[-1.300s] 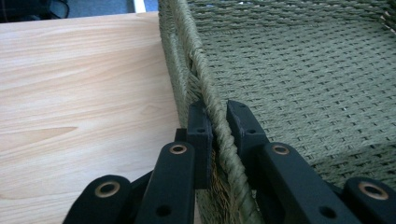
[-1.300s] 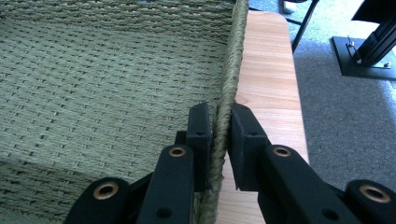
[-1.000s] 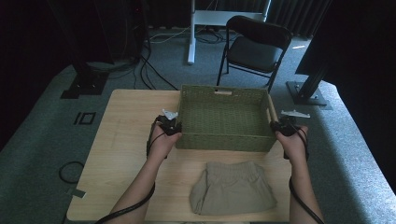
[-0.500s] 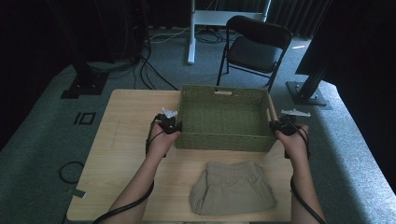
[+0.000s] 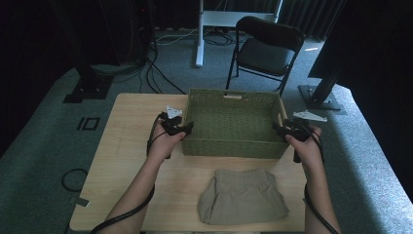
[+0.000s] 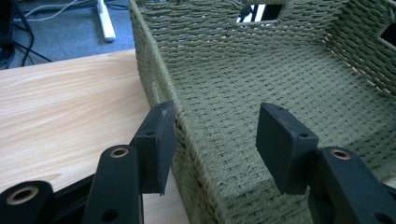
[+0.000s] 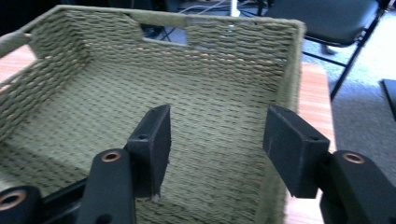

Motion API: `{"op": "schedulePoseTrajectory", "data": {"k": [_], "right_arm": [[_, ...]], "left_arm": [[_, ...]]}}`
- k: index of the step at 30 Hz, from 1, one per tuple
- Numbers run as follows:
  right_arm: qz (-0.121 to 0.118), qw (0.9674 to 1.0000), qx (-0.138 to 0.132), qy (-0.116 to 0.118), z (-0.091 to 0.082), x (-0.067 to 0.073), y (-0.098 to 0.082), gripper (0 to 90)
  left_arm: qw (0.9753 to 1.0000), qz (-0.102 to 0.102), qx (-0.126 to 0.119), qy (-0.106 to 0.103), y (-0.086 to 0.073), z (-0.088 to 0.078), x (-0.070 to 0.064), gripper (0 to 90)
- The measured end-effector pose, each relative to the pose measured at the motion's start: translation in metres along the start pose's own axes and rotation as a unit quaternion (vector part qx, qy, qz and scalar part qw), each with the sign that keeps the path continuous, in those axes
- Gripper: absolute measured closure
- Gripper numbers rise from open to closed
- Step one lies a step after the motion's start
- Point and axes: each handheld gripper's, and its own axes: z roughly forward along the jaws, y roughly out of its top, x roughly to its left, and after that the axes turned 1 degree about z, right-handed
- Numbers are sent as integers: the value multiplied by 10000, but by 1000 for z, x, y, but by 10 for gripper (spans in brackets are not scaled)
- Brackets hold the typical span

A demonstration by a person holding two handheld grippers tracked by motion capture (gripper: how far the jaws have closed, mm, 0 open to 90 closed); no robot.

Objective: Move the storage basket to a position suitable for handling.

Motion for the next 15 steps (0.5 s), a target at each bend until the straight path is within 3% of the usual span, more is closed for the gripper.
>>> {"op": "schedulePoseTrajectory", "data": {"k": [1, 4, 6, 8, 10, 12, 15], "right_arm": [[-4, 10000, -25, 30, 0, 1, 0, 366], [14, 9999, -137, 57, -1, 8, 0, 248], [-41, 9998, -181, 86, -2, 11, -1, 241], [-81, 9996, -194, 186, -3, 14, -2, 176], [-223, 9992, -63, 312, -5, 18, -3, 170], [-212, 9989, -66, 420, -7, 22, -5, 174], [-302, 9986, -98, 421, -9, 26, -6, 183]], "left_arm": [[9999, 93, -100, -92, 0, -2, 0, 450], [9991, 116, -224, -346, 0, -7, 1, 370], [9977, 153, -355, -551, -1, -12, 0, 319], [9968, 216, -418, -644, -1, -16, -1, 287], [9958, 300, -519, -696, -2, -20, -1, 259], [9961, 210, -395, -754, -4, -24, 0, 256], [9961, 239, -321, -782, -7, -28, 4, 256]]}}
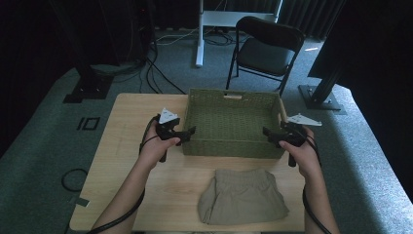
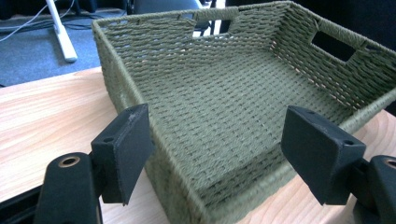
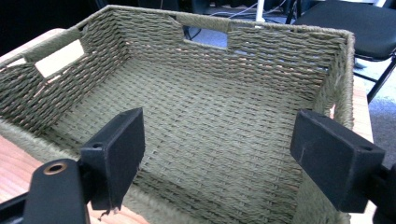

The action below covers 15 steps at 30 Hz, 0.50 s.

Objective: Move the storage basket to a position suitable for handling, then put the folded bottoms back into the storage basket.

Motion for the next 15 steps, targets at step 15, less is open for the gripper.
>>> {"op": "schedulePoseTrajectory", "data": {"k": [15], "right_arm": [[-159, 9994, -196, 216, -15, 18, -13, 138]], "left_arm": [[9989, 88, -222, -405, -11, -20, -13, 256]]}}
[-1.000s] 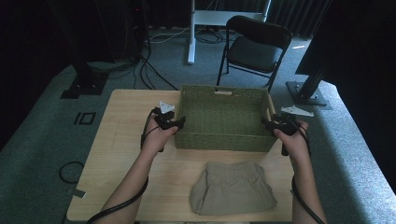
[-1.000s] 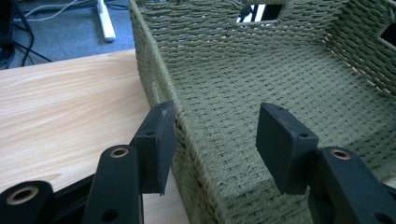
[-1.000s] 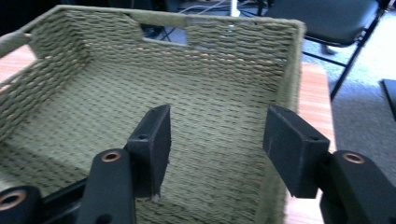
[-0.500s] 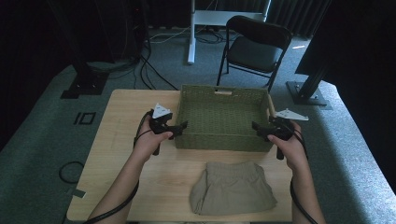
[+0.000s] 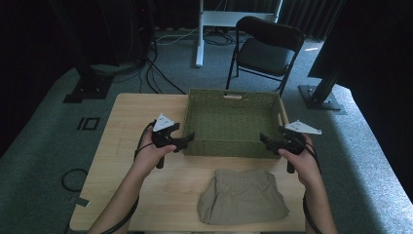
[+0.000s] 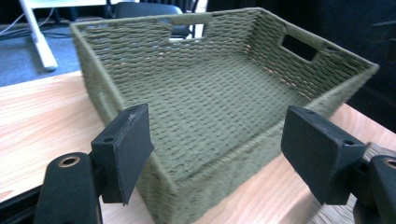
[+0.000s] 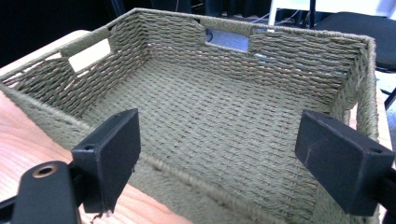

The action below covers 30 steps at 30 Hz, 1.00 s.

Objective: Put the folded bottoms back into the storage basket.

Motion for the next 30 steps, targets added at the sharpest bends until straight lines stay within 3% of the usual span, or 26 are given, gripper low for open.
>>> {"op": "schedulePoseTrajectory", "data": {"k": [12, 18, 30], "right_arm": [[-138, 9998, -61, 116, -15, 10, -9, 135], [-181, 9995, -110, 217, -23, 17, -15, 131], [-179, 9991, -125, 361, -37, 25, -34, 130]], "left_arm": [[9990, 289, -82, -334, -3, -6, -35, 256], [9981, 407, -10, -461, -9, -6, -50, 256], [9968, 478, 160, -613, -24, -3, -67, 255]]}}
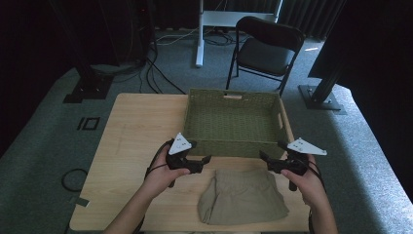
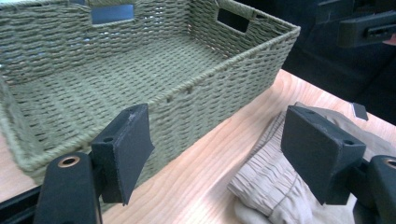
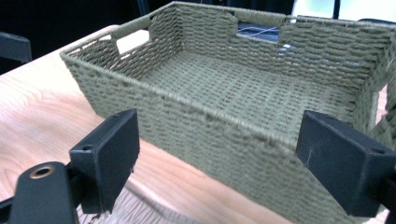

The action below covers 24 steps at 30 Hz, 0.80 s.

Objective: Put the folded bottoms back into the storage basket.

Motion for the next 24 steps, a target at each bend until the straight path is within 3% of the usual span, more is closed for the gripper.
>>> {"op": "schedulePoseTrajectory", "data": {"k": [8, 13, 24], "right_arm": [[-39, 9999, 135, -41, -1, 5, -23, 131], [-78, 9995, 314, -5, 2, 6, -39, 134], [62, 9975, 699, -117, 10, 2, -68, 134]], "left_arm": [[9995, 53, 243, -182, -17, 15, -20, 245], [9990, 60, 406, -189, -28, 26, -28, 241], [9961, 30, 810, -362, -49, 44, -43, 204]]}}
